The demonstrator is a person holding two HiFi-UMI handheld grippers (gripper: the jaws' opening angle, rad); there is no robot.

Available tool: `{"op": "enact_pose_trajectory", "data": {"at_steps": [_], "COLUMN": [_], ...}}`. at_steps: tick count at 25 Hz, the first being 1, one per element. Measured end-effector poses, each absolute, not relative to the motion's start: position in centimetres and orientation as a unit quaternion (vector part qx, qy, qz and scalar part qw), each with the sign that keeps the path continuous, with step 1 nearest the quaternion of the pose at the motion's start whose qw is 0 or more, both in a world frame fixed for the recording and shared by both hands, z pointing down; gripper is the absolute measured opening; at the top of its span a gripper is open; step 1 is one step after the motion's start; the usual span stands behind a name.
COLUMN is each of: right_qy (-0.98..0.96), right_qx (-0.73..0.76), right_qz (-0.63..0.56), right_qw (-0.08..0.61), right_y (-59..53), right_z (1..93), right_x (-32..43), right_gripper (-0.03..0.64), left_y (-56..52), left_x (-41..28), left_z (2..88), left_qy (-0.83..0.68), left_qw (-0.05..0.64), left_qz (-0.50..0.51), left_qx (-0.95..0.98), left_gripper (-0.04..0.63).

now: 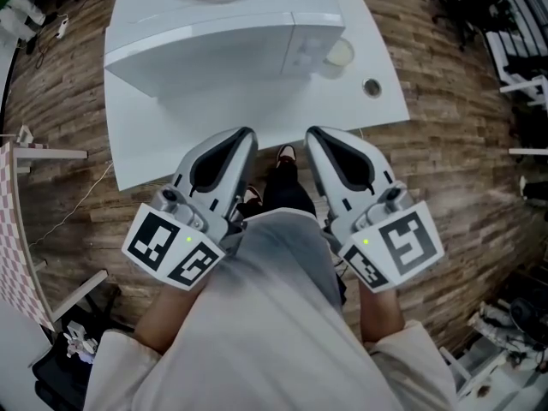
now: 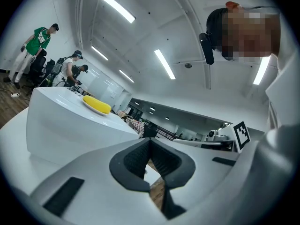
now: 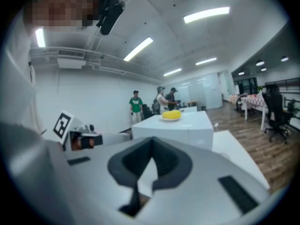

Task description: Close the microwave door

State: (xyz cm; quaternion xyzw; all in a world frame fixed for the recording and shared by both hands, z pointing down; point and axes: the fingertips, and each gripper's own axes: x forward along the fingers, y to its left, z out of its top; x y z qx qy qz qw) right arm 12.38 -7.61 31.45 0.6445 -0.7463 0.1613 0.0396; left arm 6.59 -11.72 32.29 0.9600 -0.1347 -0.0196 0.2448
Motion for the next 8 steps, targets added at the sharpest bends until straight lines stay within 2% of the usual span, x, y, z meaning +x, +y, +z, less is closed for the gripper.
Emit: {"op": "enact_pose_trajectory", "data": {"at_steps": [8], "right_qy": [-0.755], "right_qx": [0.632], "right_qz": [0.169], "right_qw": [0.044], "right_y": [-7.46], "right_z": [31.71], "right_x": [11.37], "right_gripper": [0.023], "left_y": [-11.82], "left_x": [5.82], "left_z": [32.8], "left_qy": [-0.14], "left_qw": [0.26], "left_qz": [-0.026], "left_qx": [0.955], "left_gripper": [0.018]}}
